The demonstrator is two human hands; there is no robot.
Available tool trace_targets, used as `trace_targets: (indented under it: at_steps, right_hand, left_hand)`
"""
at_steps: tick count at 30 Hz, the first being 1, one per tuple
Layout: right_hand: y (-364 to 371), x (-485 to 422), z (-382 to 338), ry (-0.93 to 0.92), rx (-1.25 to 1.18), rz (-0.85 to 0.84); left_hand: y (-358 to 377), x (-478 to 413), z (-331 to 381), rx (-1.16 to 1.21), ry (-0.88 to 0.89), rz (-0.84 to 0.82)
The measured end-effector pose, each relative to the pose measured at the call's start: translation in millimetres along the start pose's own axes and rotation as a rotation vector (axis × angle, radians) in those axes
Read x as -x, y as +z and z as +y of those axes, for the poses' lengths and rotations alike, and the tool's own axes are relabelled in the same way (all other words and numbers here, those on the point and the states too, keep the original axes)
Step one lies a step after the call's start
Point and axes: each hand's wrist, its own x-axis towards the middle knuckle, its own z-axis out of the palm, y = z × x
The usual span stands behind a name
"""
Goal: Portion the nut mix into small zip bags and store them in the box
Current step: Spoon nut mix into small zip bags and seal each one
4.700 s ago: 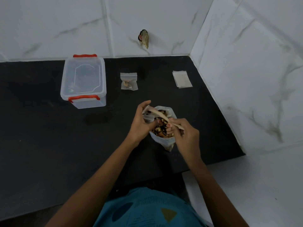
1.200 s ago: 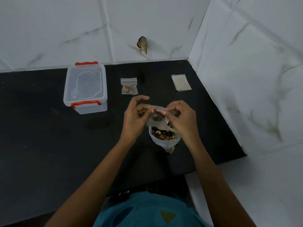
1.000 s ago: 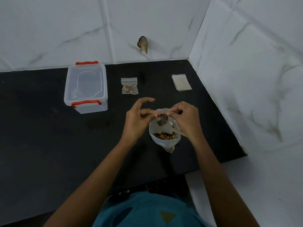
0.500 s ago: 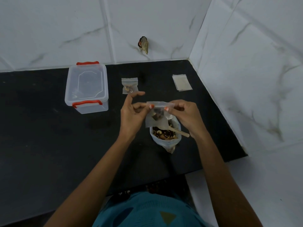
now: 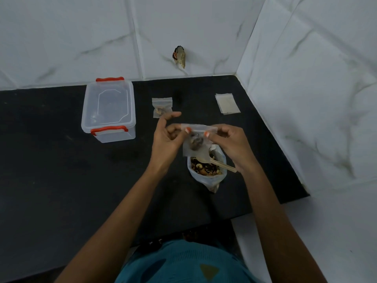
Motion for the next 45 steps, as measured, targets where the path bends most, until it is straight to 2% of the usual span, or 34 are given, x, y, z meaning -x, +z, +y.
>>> trace_targets:
  at_steps: [6,13,16,23,28,35,42,45]
  right_hand:
    - [4,-1,0,-0.054,-0.009,-0.018]
    - [10,-3,4,-0.061,-0.062,0.028]
    - [16,-6,4,-0.107,-0.004,0.095]
    - [20,-9,2,-0.186,0.032,0.125]
    - [22,-9,1,-0.179,0.038,0.129]
    - [20,-7,-1,-0.093,-0.089,0.162]
    - [22,-9,-2,-0.074,-0.059,0.192]
    - [19,-9,-2,-0.072,-0.053,0.190]
  left_hand:
    - [1,-7,4,-0.109,-0.017,-0.091]
    - [-1,-10,8,-0.079,-0.029,-0.074]
    - [0,-9,9,-0.085,-0.042,-0.095]
    - [-9,-12,8,-0.101,-0.047,-0.177]
    - [-11,-14,5,-0.160,-0.041,-0.158]
    - [-11,-15,4,-0.148,-0.029,-0.074]
    - [-16,-15,4,-0.073,-0.046,-0.167]
    - [-20,-16,3,-0.055,-0.030,-0.121]
